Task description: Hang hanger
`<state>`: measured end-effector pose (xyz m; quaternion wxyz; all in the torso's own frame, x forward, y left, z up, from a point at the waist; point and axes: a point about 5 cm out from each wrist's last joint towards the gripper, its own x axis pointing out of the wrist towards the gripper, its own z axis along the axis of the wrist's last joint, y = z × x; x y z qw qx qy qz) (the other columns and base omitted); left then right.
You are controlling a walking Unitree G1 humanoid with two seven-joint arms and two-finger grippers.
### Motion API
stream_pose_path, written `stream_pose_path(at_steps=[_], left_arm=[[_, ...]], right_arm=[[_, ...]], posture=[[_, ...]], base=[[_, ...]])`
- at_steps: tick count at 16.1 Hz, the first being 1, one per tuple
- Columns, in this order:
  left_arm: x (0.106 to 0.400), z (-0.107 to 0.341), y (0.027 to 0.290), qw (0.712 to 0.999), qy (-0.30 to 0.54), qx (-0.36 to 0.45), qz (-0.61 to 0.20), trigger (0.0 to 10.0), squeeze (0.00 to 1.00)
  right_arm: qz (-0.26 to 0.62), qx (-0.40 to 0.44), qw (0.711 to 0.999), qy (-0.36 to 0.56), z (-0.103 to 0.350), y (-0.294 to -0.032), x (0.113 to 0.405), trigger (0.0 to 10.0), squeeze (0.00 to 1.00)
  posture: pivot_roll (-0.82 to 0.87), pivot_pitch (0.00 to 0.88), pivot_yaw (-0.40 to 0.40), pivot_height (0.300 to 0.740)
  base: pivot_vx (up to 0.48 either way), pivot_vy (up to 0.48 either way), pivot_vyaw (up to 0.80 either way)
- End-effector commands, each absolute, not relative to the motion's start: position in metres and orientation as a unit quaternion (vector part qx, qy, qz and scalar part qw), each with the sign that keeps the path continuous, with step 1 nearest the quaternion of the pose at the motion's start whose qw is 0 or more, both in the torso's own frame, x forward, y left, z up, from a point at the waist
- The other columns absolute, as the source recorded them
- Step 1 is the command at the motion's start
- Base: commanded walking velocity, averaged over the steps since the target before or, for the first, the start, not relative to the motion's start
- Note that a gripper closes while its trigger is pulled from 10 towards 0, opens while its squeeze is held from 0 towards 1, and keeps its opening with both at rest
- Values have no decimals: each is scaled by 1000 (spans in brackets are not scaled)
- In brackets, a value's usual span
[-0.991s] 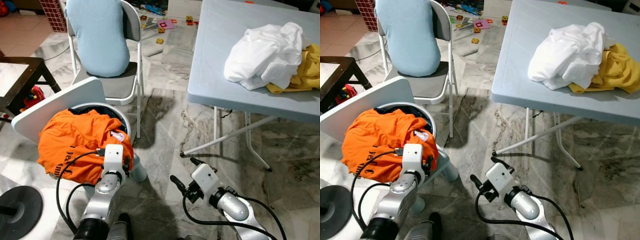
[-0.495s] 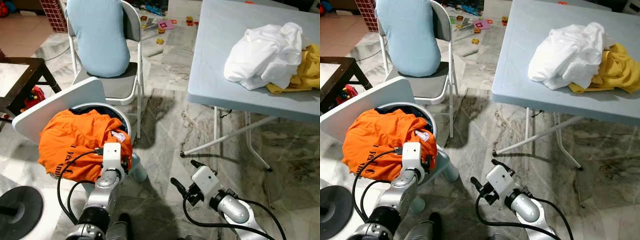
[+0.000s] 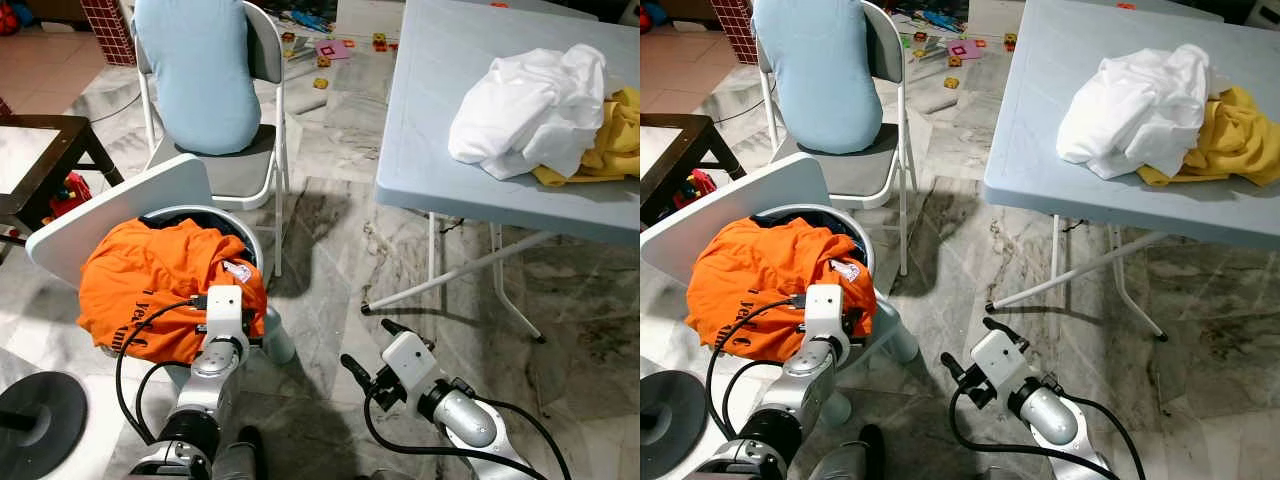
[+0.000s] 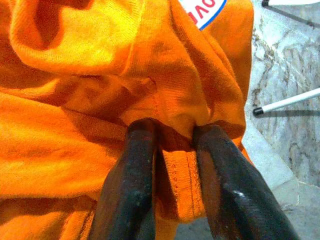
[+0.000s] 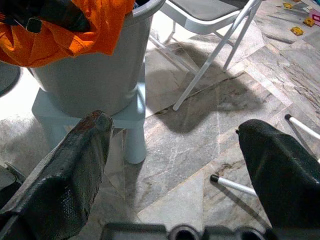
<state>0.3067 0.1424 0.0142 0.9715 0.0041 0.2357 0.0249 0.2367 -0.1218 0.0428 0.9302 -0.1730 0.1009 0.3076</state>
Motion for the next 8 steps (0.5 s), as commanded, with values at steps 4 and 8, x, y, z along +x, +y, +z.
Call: stream_pose_path(at_steps=[4, 8], left_arm=[[299, 2, 141, 964, 265, -1, 22, 0, 0], [299, 2, 140, 965, 263, -12, 23, 0, 0]], right_arm=[[307, -180, 928, 109, 41, -126, 236, 10000, 0], [309, -182, 927, 109, 41, -126, 237, 10000, 0]], posture=[[-134, 207, -9, 740], [-134, 204, -17, 740]], base=[[0, 0, 0], [0, 0, 0]])
